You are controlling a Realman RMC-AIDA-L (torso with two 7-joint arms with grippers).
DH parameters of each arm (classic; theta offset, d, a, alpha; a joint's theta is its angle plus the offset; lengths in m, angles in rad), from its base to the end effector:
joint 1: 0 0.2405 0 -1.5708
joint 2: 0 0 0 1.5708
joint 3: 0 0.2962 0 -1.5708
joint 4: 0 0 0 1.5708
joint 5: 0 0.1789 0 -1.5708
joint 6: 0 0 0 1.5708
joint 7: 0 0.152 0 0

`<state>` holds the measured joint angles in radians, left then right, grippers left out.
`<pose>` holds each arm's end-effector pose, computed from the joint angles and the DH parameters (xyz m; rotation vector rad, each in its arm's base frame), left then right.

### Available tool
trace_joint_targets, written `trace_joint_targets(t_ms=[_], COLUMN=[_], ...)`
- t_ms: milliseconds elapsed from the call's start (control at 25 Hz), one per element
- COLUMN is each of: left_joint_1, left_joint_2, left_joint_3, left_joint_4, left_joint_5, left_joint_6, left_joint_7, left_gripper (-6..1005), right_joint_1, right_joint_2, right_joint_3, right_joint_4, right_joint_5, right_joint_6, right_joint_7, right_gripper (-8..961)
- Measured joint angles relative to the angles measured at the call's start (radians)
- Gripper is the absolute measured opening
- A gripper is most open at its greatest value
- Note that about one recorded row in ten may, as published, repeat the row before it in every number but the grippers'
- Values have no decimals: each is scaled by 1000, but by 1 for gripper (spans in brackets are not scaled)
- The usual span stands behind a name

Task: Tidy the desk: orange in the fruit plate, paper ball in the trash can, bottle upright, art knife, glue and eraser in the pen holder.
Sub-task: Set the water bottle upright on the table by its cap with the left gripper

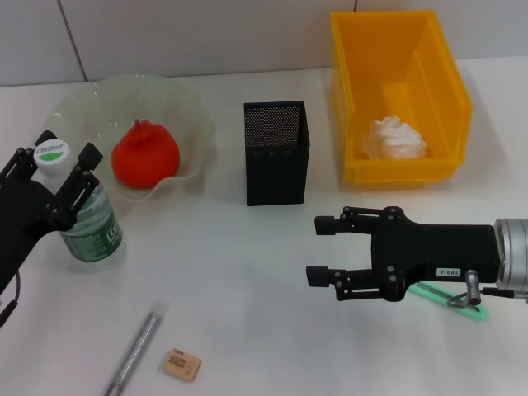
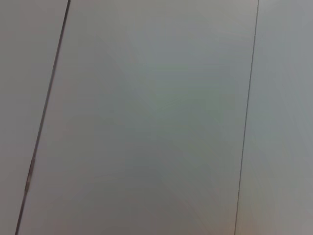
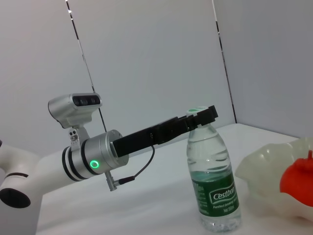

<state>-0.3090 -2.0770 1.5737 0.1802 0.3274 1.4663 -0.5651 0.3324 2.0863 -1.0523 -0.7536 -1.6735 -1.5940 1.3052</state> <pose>-0.3090 0.2829 -0.0265 -1.9061 -0.5079 -1.0881 0.2662 0.2710 -0.0412 -2.7948 0.4910 0.8623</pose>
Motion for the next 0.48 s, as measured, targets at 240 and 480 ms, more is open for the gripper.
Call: trace_joint_targets(t_ms=[240,480], left_joint_1=[2,11], left_joint_2=[3,6], left_joint_3=[0,0], left_joint_4=[6,8], left_joint_5=[1,1], left_joint_6=[21,52], left_joint_7=[4,40], left_gripper=[634,803], right_joint_1=[0,0], right_joint_2=[0,0], right_joint_3=[0,0], right_joint_4=[0,1], right_joint_5=[0,0], right_joint_6=[-1,-1], right_joint_7=[2,2], right_gripper=[766,766])
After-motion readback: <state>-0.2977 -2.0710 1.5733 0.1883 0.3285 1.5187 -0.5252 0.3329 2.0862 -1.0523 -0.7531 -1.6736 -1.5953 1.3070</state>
